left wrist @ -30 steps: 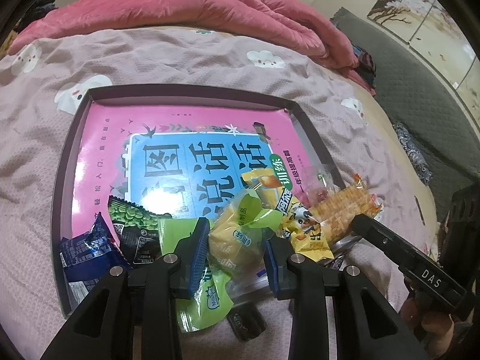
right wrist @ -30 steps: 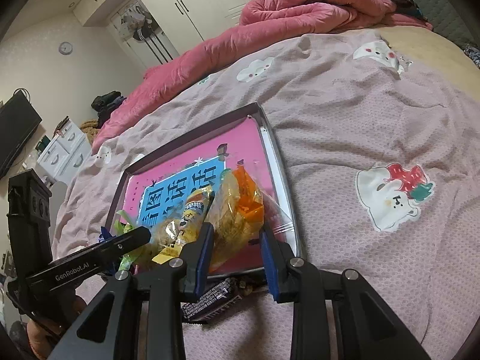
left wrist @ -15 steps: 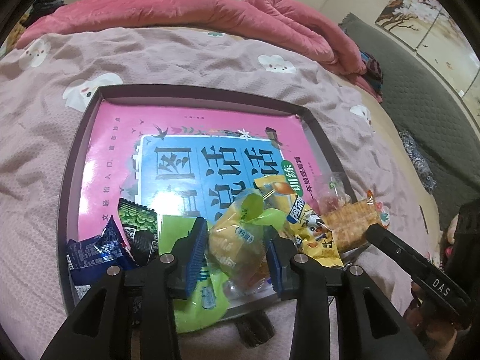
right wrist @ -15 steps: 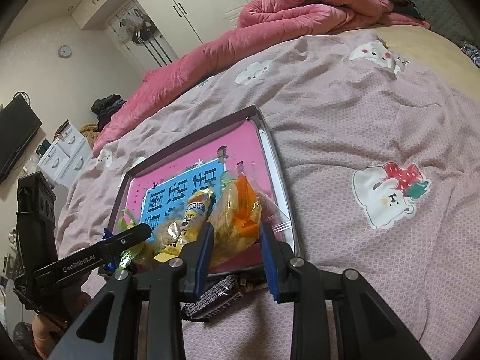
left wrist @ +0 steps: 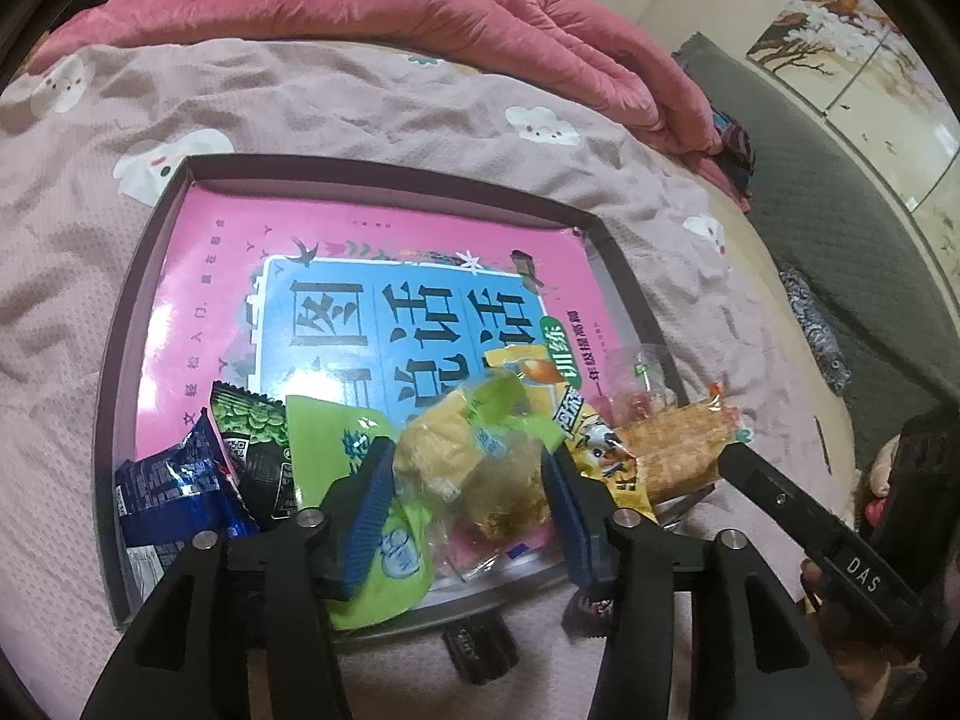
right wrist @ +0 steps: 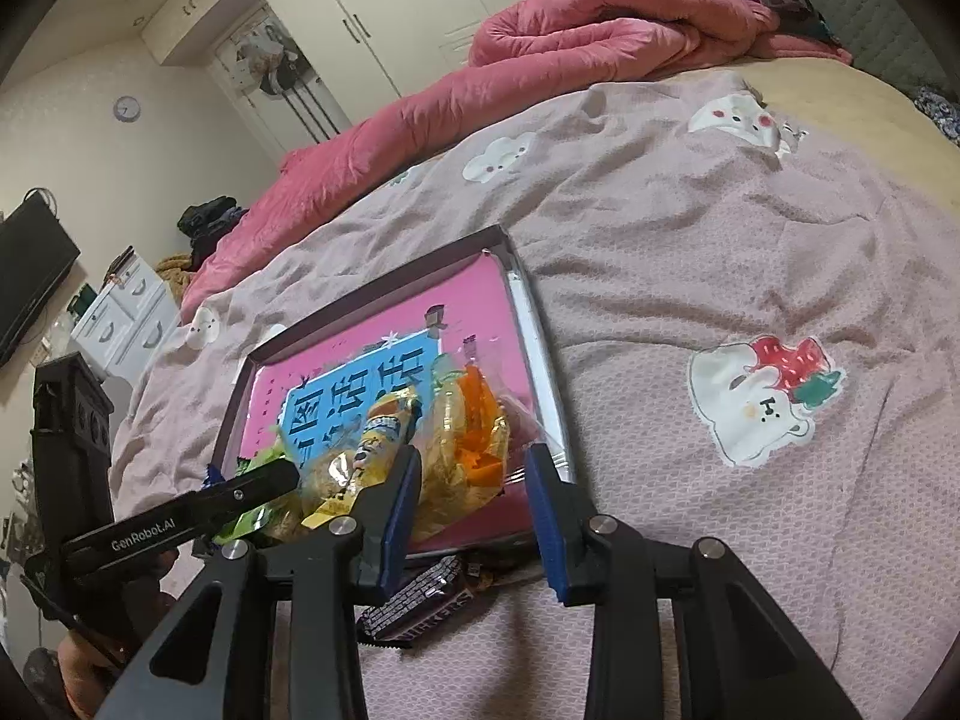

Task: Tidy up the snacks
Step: 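Lower the green bag and wafer pack into the tray and open both tools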

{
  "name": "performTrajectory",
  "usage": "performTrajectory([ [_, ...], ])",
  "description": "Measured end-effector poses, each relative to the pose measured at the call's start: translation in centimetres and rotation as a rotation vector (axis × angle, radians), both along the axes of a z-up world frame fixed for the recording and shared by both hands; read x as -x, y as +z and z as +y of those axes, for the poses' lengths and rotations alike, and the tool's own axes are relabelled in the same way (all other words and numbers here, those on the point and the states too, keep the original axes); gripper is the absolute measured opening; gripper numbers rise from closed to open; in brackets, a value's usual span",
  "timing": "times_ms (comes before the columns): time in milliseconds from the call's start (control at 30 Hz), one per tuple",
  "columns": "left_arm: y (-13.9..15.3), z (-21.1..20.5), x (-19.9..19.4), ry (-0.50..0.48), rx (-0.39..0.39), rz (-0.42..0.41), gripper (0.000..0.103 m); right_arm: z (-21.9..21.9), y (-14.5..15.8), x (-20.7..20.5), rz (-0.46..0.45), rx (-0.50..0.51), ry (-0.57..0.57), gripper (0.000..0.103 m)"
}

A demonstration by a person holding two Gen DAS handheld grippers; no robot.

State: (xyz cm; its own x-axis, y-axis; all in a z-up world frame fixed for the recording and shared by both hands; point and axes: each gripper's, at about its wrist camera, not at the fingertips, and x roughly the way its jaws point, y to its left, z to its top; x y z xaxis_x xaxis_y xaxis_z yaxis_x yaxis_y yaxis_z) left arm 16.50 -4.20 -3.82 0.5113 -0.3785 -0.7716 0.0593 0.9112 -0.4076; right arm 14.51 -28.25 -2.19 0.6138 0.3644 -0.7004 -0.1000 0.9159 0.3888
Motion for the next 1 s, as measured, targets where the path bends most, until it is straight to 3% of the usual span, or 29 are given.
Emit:
performTrajectory([
  [400, 0.8, -0.1, 0.4, -0.004, -0.022, -0.017, 0.053, 0.5, 0.4, 0.1, -0.010, 0.019, 0.018, 0.041],
  [1000, 2.5, 0.1, 1.5, -0.007, -0.036, -0.057, 0.064, 0.6, 1.4, 0.8, -0.038, 0.025, 0.013, 0.047],
])
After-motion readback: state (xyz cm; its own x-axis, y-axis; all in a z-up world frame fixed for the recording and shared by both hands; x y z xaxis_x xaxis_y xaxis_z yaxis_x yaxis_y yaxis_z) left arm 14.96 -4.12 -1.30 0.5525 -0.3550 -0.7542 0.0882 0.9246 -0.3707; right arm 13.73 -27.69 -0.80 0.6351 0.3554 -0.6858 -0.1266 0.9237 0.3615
